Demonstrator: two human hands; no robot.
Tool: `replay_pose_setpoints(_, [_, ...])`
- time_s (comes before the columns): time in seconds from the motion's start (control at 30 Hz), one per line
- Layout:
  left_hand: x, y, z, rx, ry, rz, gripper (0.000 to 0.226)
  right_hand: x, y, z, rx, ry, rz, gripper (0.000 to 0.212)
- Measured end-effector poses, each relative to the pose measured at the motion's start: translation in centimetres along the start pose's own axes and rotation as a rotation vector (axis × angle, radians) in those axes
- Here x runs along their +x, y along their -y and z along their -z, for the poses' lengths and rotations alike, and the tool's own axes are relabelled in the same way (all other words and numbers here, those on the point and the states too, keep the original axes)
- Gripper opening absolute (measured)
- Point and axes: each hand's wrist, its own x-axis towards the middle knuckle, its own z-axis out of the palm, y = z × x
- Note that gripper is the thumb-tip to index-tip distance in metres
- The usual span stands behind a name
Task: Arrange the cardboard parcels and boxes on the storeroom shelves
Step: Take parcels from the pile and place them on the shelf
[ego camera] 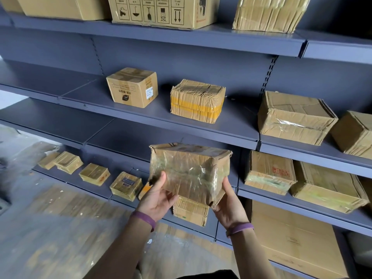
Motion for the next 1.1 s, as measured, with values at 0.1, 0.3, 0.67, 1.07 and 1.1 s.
replay_pose_setpoints(0.1, [0.0,-0.4,0.0,-0.025,0.005,-0.004,0.062,-0.1,0.0,0.3,0.048,0.07,0.011,0.076])
replay_pose_setpoints(0.3, [-0.5,0.1,-1.4,-0.077,0.064,-0.031,0.049,-0.3,-1.2,-1.0,0.081,-0.053,0.108,0.036])
replay_pose_setpoints(0.67, [-0.7,1.5,-2.3,0.078,0.155,-0.081,0.07,-0.5,-2.3,-2.5,-0.095,-0.14,0.241,0.045])
replay_pose_setpoints(1.07, [-1.9,-0.3,-0.5,-0.012,0.098,-0.053,0.029,-0.6,-1.6,-1.8,-0.139,-0.17,0.095,0.044])
replay_pose_setpoints(1.1, [-2.0,-0.3,-0.5,-0.021,0.095,-0.048,0.029,-0.4,-1.7,-1.6,-0.17,-0.188,0.089,0.054])
